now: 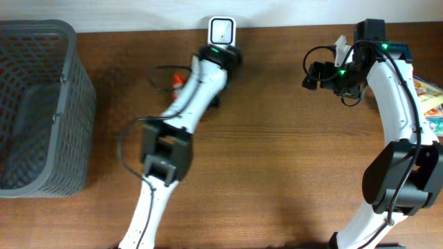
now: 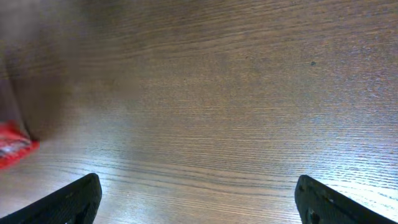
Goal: Scan the item barcode
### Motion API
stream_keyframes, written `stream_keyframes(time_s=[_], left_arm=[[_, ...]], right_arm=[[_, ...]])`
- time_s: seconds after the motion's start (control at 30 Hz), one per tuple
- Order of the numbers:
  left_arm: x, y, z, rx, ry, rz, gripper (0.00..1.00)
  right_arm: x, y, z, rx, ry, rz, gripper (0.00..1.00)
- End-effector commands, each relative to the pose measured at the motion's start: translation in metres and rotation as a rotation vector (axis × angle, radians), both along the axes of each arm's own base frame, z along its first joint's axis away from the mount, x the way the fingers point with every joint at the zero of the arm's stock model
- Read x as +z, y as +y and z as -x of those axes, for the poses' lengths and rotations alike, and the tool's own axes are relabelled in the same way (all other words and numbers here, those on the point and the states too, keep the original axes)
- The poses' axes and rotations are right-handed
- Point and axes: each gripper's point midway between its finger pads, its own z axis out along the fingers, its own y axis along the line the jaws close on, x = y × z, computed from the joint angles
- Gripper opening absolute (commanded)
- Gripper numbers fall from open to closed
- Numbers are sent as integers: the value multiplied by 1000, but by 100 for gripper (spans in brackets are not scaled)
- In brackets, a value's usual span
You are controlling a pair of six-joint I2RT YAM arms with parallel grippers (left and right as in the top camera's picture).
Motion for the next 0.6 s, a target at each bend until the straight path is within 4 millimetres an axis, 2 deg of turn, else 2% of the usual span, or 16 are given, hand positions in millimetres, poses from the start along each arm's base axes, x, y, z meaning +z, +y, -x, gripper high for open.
stream_keyframes(time_s=[0.0, 0.03, 0.17, 0.23, 0.27, 0.3, 0.33, 0.37, 0.43, 0.57], left_arm=[[-50, -48, 29, -77, 80, -43, 22], [-58, -62, 41, -99, 110, -27, 25], [-63, -113, 67, -152, 151, 91, 29], [-63, -124, 69, -148, 158, 145, 36], [-58, -118, 63, -166, 134, 109, 34], [-50, -109, 57, -172, 111, 63, 20], [-33, -90, 46, -178, 70, -30, 12], [-14, -70, 33, -182, 25, -118, 11], [16, -28, -1, -168, -67, -233, 16], [45, 68, -41, -47, -152, -434, 17]], right_arm=[[-2, -2, 1, -14, 9, 4, 99], [-2, -2, 1, -13, 9, 4, 98], [-2, -2, 1, -13, 9, 4, 99], [-2, -2, 1, -14, 9, 4, 98], [-2, -2, 1, -13, 9, 4, 98], [-2, -2, 1, -14, 9, 4, 98], [-2, -2, 1, -13, 9, 4, 99], [-2, -2, 1, -13, 9, 4, 98], [-2, -2, 1, -13, 9, 4, 98], [-2, -2, 1, -14, 9, 4, 98]])
